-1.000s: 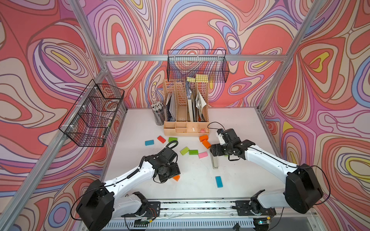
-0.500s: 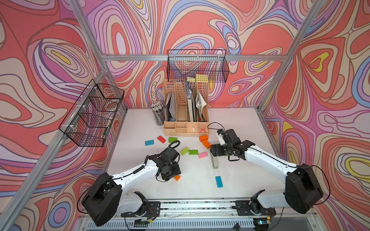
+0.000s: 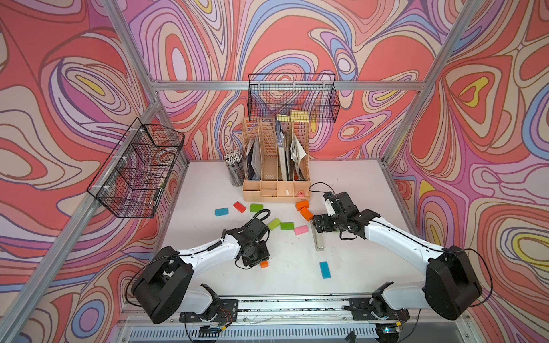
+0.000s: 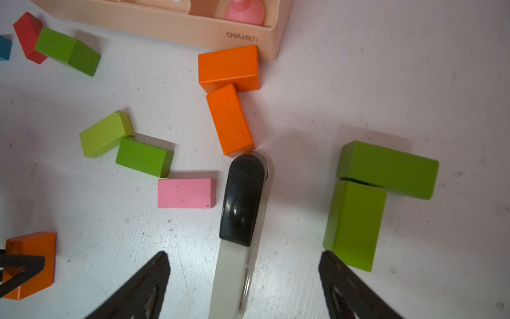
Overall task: Assemble the letter c with building blocks
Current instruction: Pick up the building block from the center of the board.
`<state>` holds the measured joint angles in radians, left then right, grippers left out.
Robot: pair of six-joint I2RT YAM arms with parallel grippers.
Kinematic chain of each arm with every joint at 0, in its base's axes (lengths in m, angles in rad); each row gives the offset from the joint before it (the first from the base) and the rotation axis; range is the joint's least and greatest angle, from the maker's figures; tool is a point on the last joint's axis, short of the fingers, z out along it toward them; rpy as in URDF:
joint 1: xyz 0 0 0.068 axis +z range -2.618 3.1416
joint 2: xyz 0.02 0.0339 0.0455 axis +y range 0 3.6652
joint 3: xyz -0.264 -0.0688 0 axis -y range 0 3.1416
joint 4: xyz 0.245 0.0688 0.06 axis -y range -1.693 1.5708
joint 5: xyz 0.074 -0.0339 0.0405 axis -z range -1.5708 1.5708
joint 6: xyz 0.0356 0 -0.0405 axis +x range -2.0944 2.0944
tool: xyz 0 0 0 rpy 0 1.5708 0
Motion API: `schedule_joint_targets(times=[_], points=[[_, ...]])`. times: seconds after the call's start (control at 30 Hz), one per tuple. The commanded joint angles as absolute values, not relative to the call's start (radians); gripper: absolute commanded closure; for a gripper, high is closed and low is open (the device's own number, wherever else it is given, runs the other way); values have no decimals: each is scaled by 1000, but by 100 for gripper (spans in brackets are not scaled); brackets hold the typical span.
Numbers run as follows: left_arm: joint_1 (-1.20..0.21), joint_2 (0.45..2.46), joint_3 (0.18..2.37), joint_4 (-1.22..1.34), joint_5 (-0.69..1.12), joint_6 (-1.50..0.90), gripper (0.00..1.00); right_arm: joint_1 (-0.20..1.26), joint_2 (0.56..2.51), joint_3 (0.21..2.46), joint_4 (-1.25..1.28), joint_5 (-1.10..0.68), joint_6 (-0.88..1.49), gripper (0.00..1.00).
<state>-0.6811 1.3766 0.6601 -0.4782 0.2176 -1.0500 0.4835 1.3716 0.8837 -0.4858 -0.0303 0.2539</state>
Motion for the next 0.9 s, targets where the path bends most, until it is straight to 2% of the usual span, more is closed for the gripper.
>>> schedule_joint_targets(times=[0.0,0.1,0.33,0.57,0.67,0.73,0.8,0.87], points=[[-686,1380,663,-478,220,-1042,67,485,1354,872,-474,-18,261,11],[-686,1379,659,-463,230,-1042,74,484,1353,872,-472,-26,264,11],[-687,1321,687,-416,243,-1023,81,476,1306,855,-449,-119,270,11],[-685,1231,715,-216,253,-970,82,444,1239,817,-387,-430,271,14],[-661,1234,732,-136,298,-960,82,445,1203,787,-334,-505,261,17],[-638,1246,735,-48,359,-973,82,444,1172,759,-281,-550,251,22],[-624,1261,734,56,402,-1004,82,444,1134,725,-220,-577,248,31],[-621,1279,736,154,424,-1033,82,445,1098,692,-156,-584,267,32]])
